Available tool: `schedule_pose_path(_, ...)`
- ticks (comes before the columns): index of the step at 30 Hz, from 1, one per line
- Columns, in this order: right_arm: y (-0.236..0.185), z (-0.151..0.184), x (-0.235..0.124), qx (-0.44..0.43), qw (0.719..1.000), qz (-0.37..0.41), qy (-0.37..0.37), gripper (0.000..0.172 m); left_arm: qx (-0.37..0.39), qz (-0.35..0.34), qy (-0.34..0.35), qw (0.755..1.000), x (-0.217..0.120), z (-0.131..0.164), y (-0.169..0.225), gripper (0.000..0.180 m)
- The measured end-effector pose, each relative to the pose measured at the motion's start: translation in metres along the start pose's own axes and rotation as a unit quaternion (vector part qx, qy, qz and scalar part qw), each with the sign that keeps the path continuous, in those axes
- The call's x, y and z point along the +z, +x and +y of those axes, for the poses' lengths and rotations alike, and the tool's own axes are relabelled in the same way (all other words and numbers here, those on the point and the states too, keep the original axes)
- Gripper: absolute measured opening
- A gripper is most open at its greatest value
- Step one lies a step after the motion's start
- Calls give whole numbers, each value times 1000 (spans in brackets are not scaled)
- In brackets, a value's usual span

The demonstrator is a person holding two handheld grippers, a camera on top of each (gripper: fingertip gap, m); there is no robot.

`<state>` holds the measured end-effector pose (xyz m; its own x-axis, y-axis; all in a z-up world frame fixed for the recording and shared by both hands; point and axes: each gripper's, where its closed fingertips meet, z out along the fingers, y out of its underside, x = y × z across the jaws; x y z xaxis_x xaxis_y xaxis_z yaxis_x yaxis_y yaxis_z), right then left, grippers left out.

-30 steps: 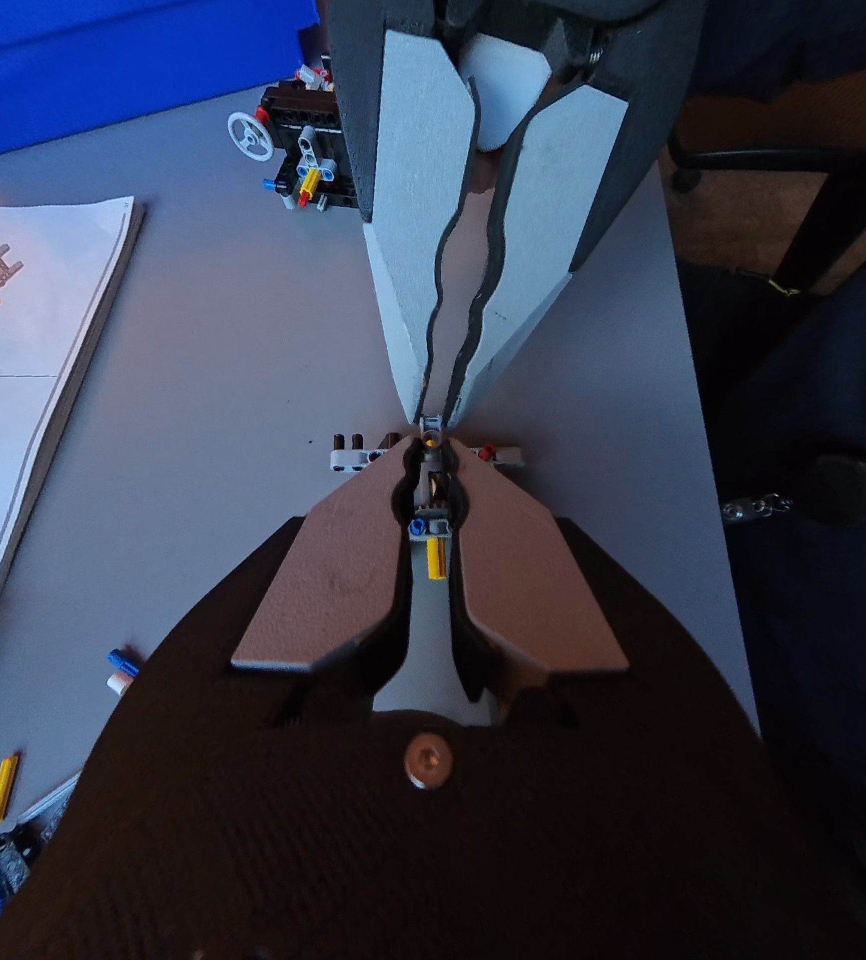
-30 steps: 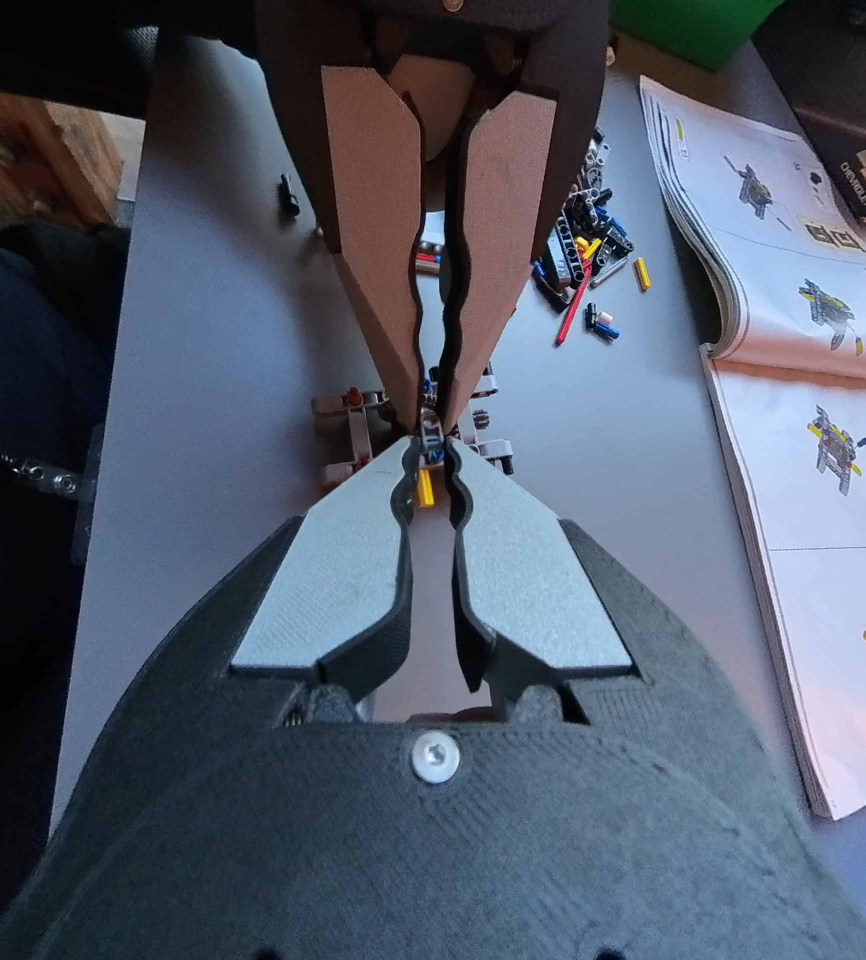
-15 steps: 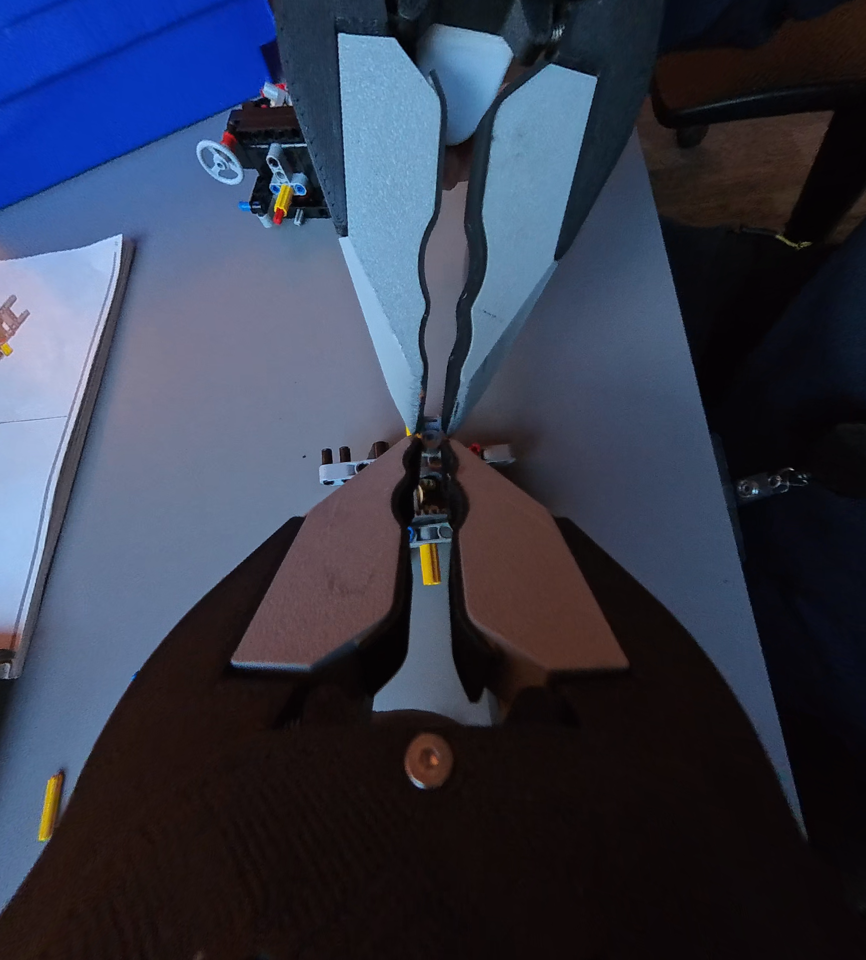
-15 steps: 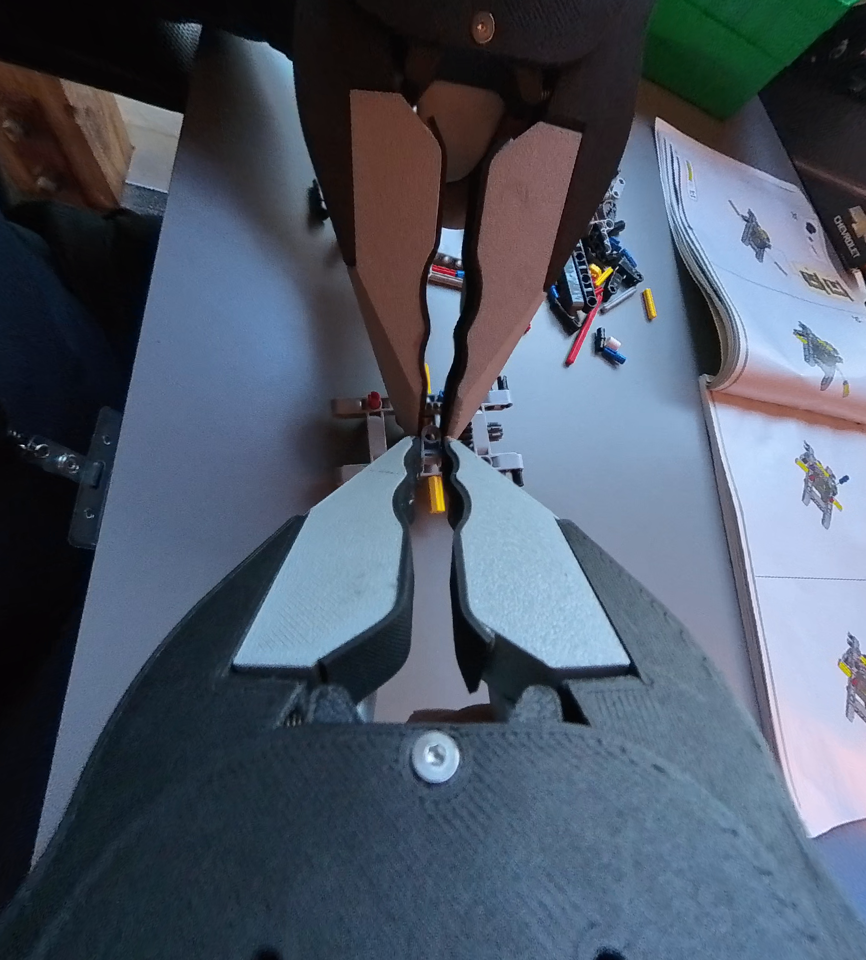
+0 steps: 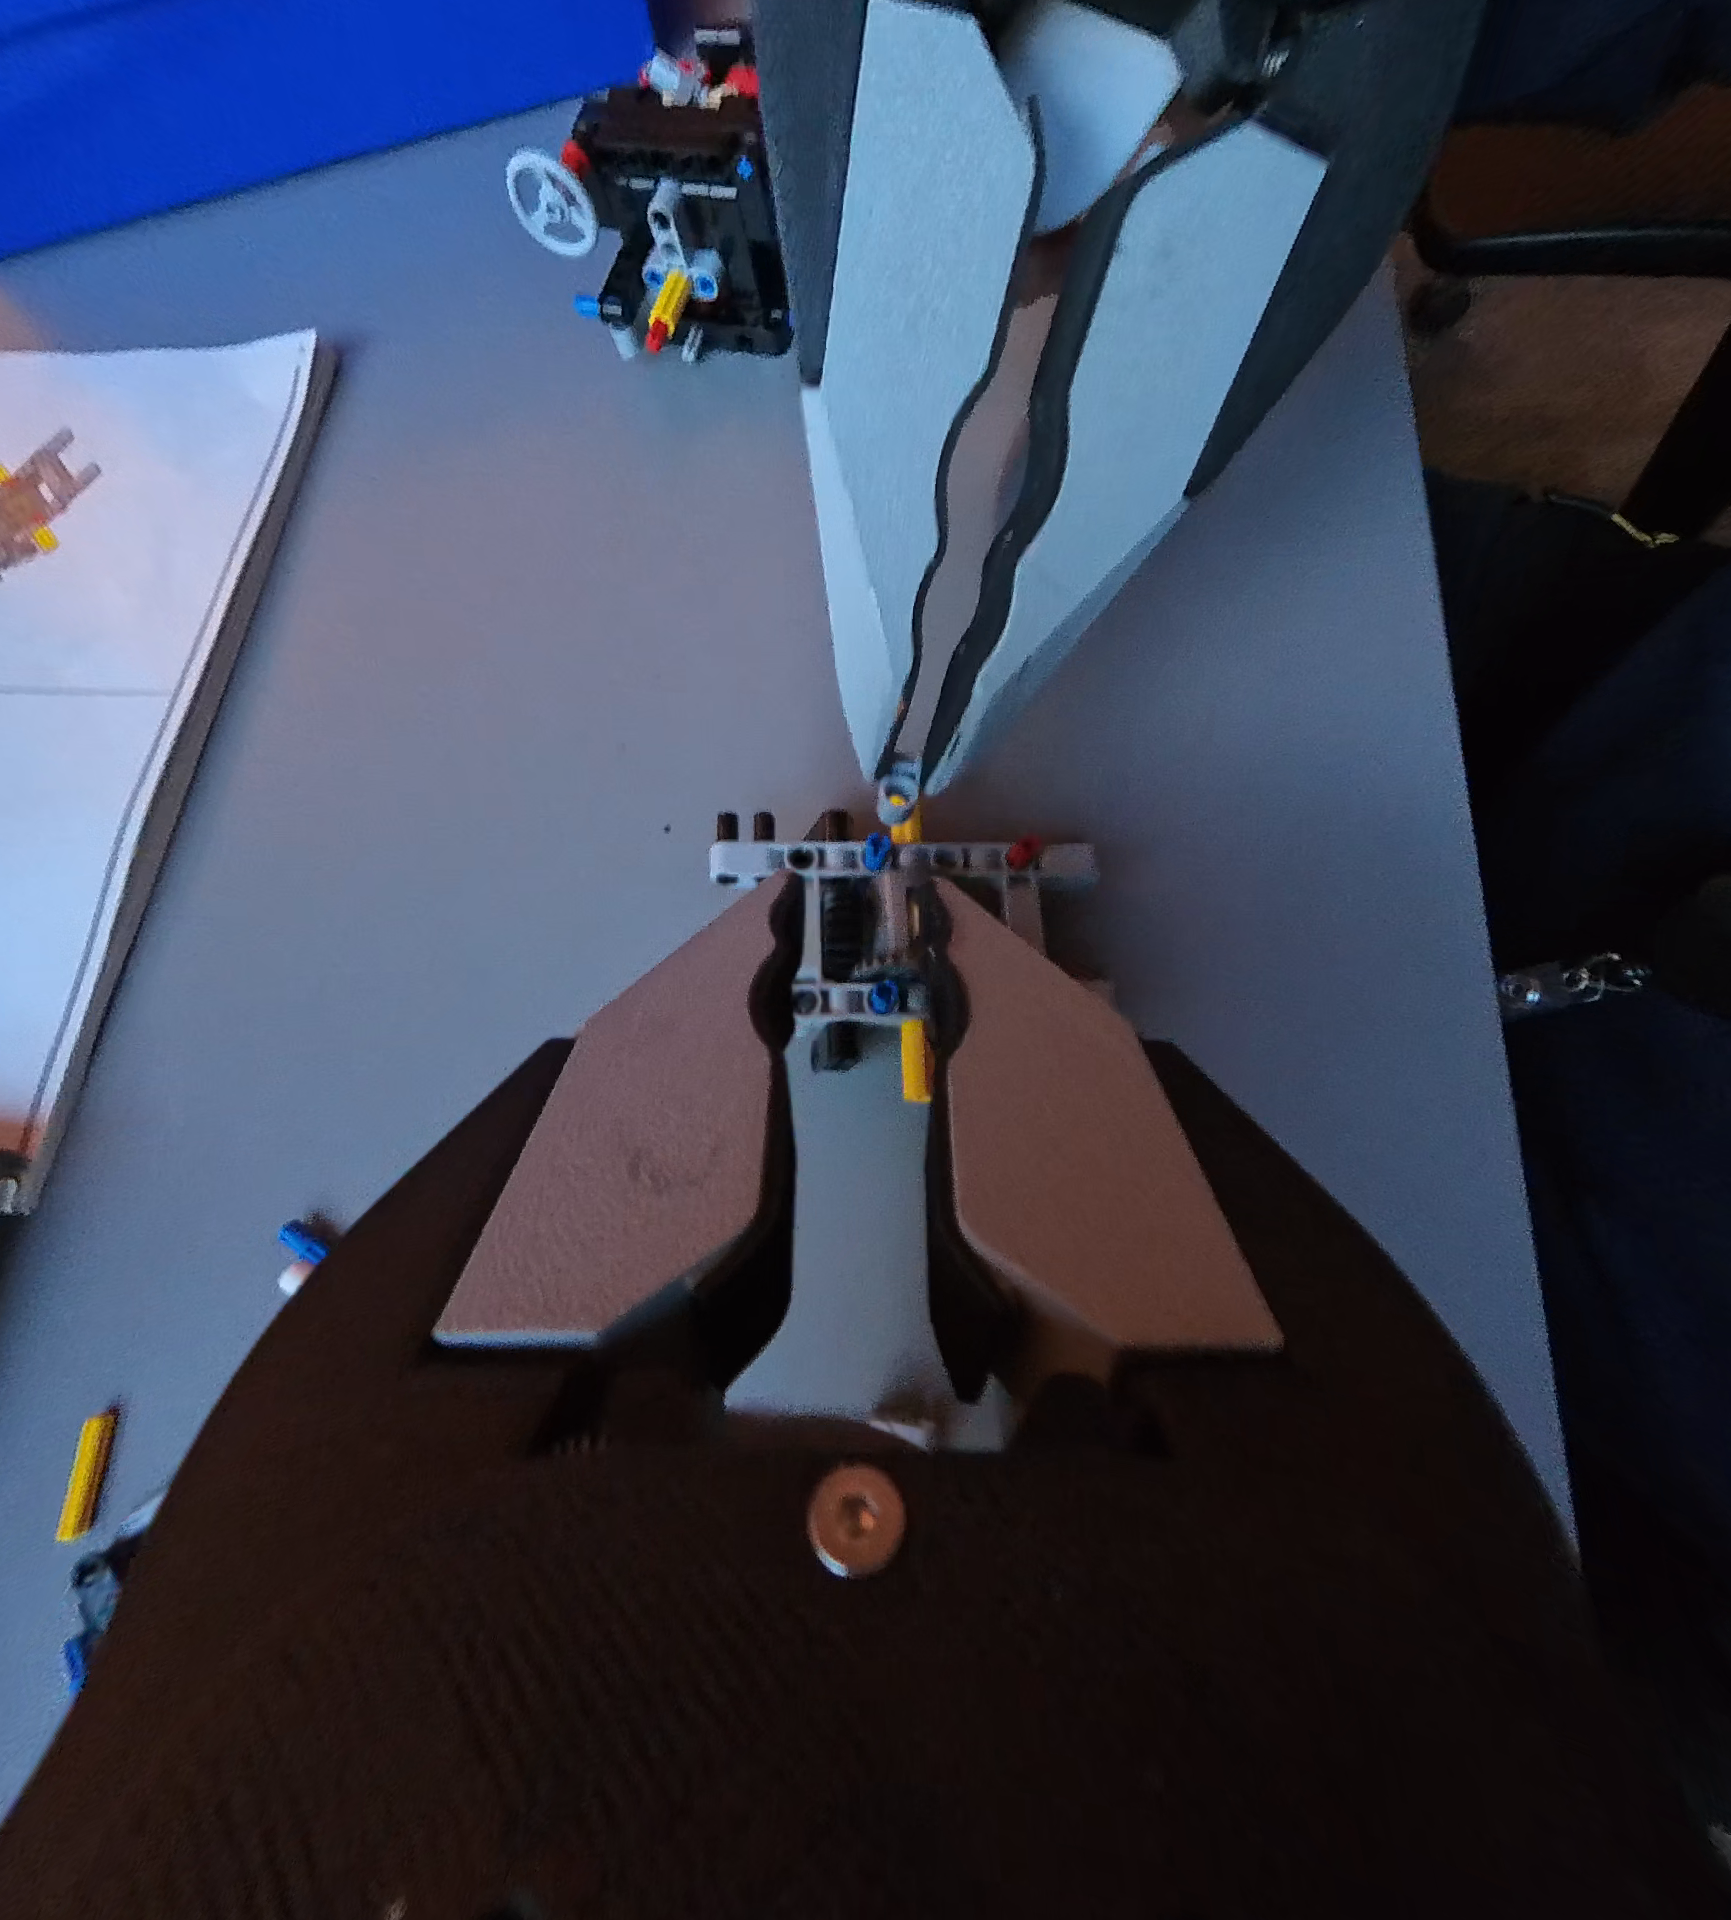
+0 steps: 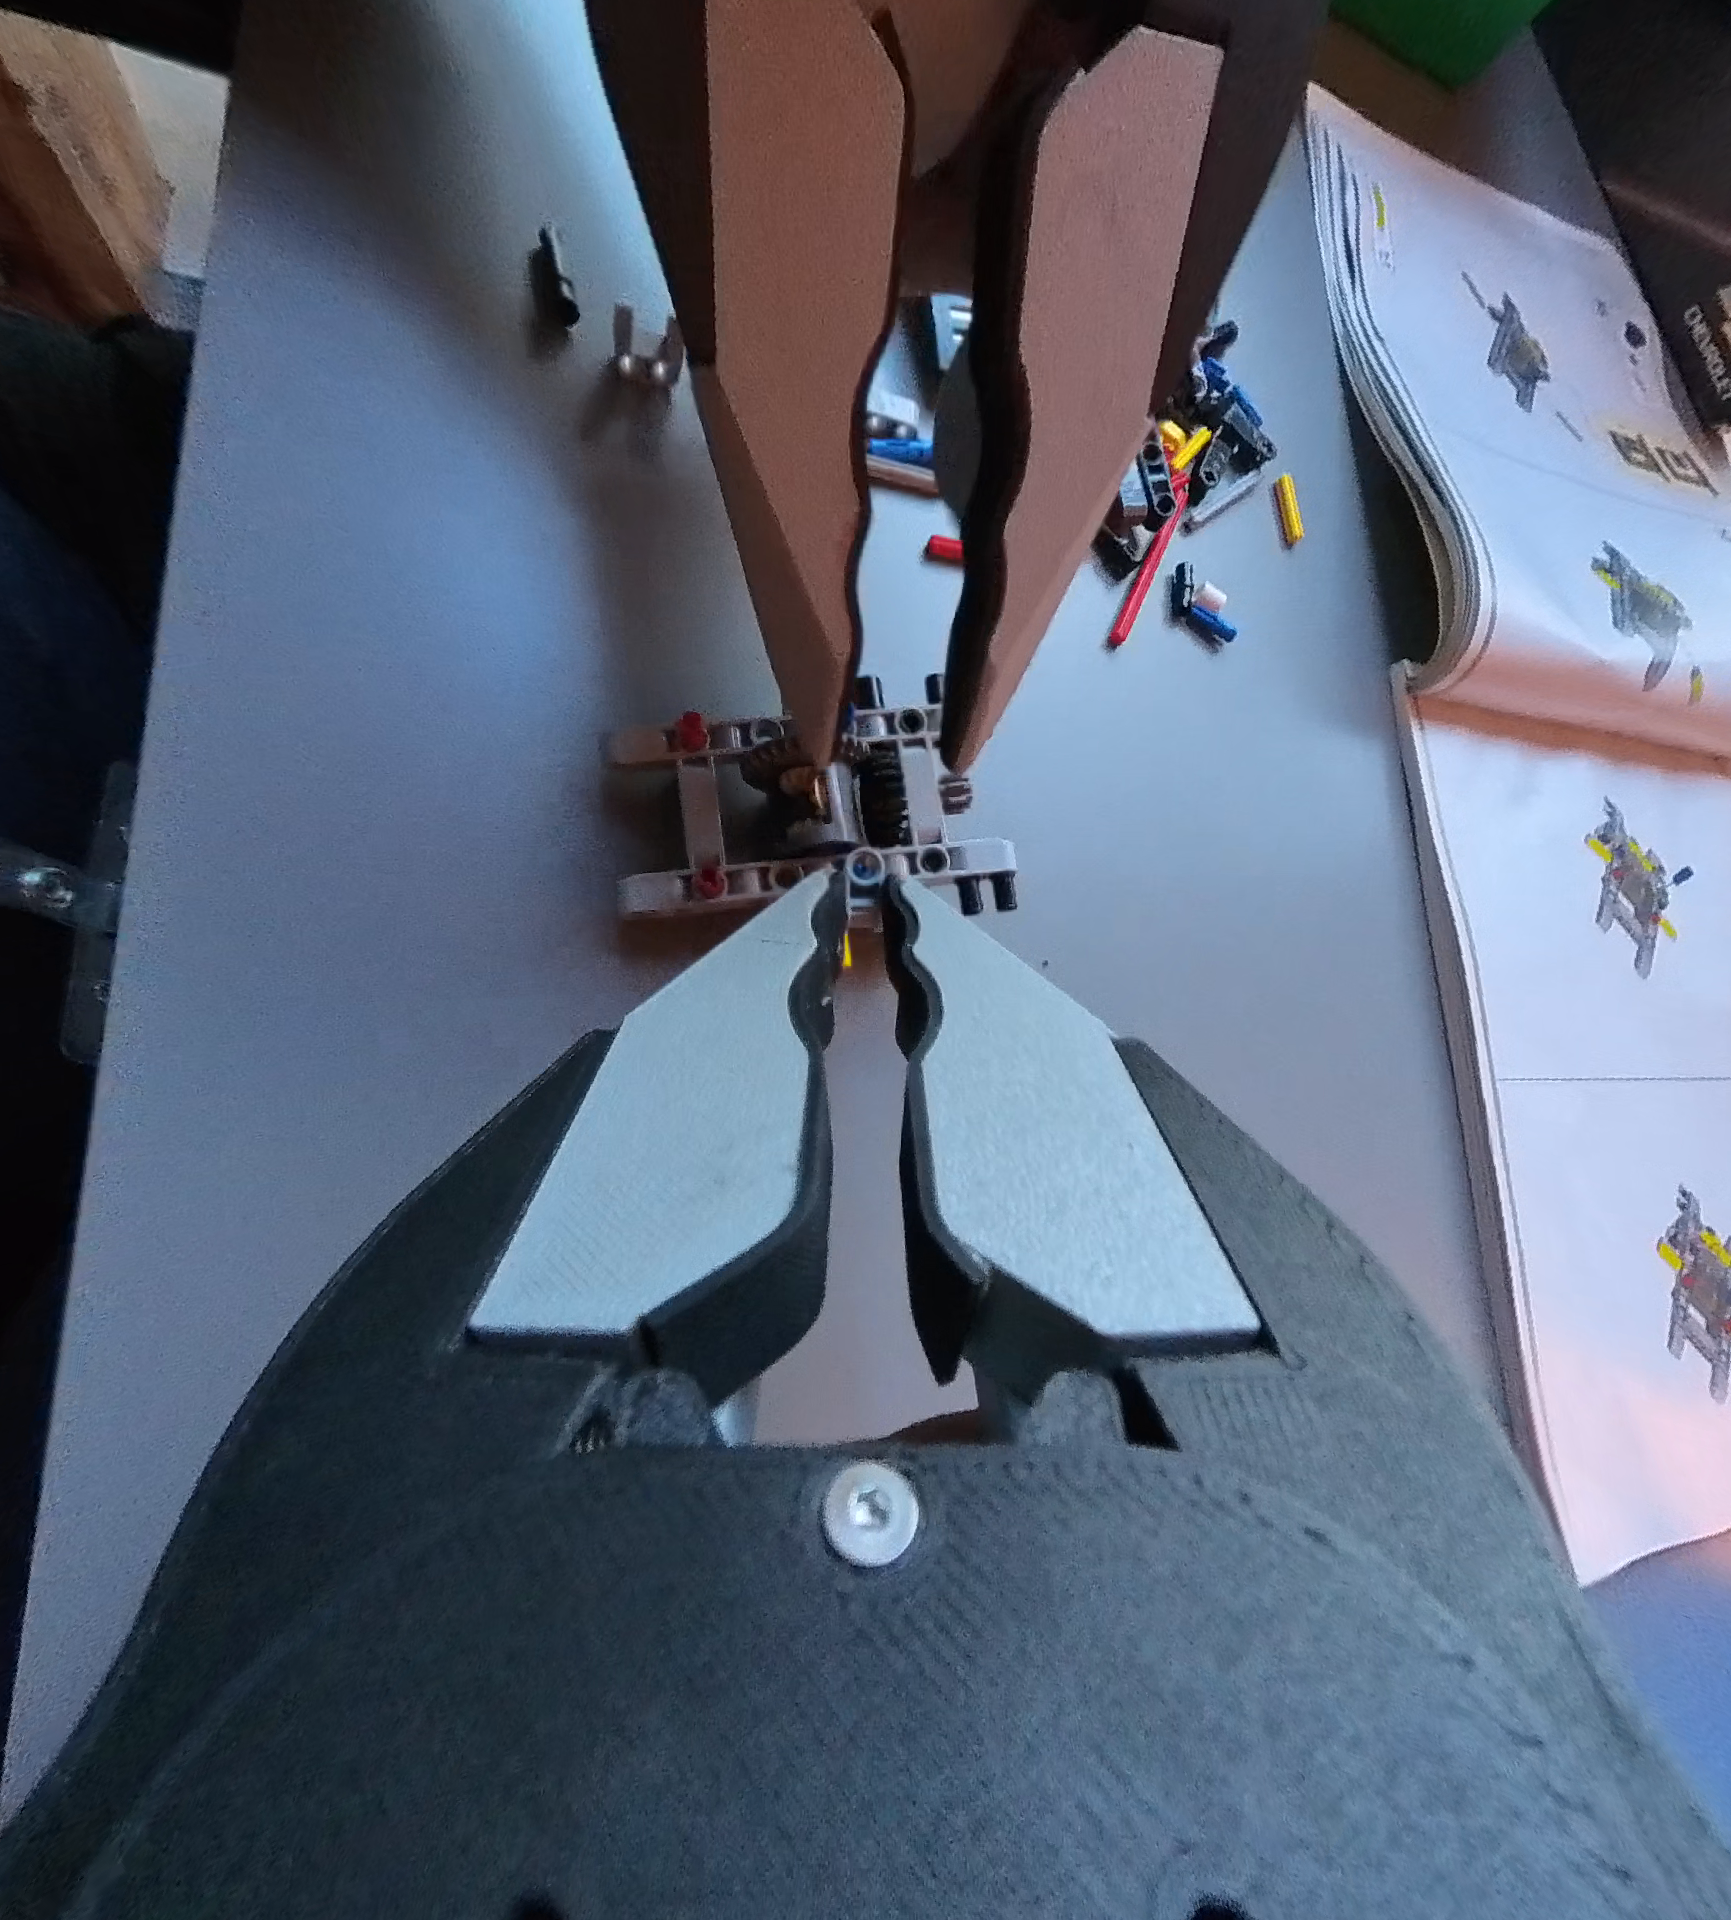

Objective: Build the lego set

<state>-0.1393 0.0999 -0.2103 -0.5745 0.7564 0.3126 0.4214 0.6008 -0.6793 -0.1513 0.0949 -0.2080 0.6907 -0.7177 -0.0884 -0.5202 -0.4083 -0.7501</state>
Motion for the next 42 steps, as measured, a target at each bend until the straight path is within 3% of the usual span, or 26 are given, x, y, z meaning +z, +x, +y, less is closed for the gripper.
schedule_pose_path(10,1,1,6,2,1000,-11,-9,4,9,5,-20,1000,7,15,6,30)
schedule_pose_path(22,3,1,10,-21,999,-6,-49,4,16,-9,-1,1000,8,15,4,28)
schedule_pose_path(33,3,5,11,-57,993,-33,-103,4,8,-2,11,1000,7,16,3,27)
schedule_pose_path(42,4,4,11,-77,975,-87,-189,4,1,0,20,1000,7,16,3,27)
